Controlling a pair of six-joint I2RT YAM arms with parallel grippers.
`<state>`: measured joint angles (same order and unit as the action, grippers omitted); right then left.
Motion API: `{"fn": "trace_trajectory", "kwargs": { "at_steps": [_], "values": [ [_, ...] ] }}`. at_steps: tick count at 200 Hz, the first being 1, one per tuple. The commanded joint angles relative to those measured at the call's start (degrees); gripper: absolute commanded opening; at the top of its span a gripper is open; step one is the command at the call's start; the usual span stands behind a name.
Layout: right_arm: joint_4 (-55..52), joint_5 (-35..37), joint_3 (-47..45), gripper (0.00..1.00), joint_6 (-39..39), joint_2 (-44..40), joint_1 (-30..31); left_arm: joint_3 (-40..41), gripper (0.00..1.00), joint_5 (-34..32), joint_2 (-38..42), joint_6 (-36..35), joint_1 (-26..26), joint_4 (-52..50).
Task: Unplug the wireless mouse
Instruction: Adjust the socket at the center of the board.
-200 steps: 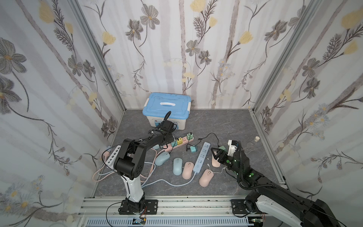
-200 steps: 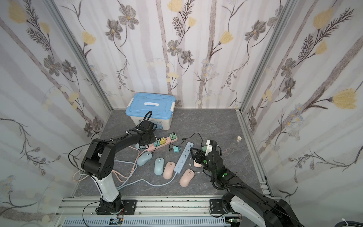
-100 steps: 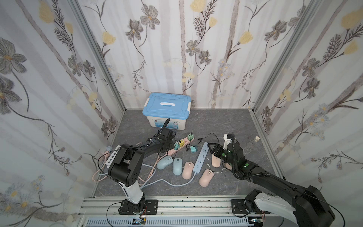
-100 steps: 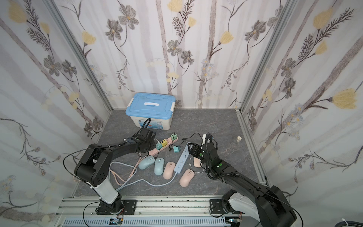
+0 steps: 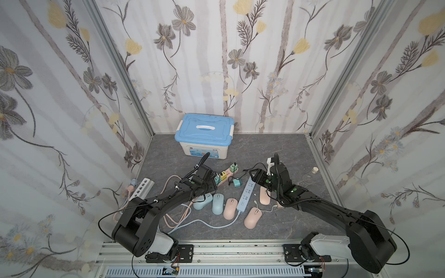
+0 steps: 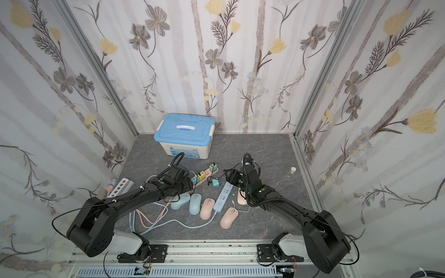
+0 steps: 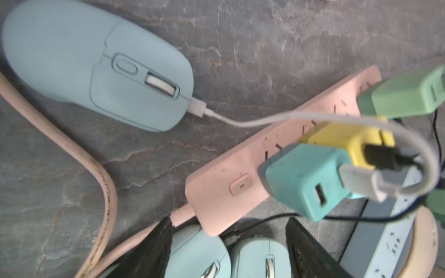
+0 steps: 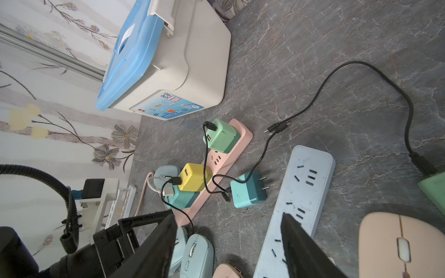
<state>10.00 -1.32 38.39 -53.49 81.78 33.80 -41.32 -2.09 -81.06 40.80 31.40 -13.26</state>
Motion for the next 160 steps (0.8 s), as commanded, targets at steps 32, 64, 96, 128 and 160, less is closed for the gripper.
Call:
{"fn": "trace_trajectory", "kwargs": {
  "at_steps": [32, 64, 96, 128, 160],
  "values": [
    [-0.26, -0.52, 0.93, 0.68, -0.34, 2.15, 0.49, -0.76, 0.80, -4.48, -0.98, -5.42, 1.79, -0.03],
    [-1.06, -0.22, 0.99, 0.68, -0.41, 2.26, 0.64, -5.28, 0.85, -5.40, -3.00, -8.89, 2.65, -3.82],
    [-2.39, 0.50, 1.54, 0.68, -0.03, 1.72, 0.59, -10.72, 0.85, -6.39, -8.70, -11.38, 2.78, -10.17],
    [-3.03, 0.62, 1.81, 0.68, 0.23, 1.63, 0.64, -13.86, 0.86, -8.37, -12.45, -13.10, 3.23, -14.84],
    [-3.44, 0.44, 2.40, 0.68, 0.26, 2.15, 0.66, -16.89, 0.86, -9.44, -15.98, -15.25, 3.44, -16.46]
  ]
}}
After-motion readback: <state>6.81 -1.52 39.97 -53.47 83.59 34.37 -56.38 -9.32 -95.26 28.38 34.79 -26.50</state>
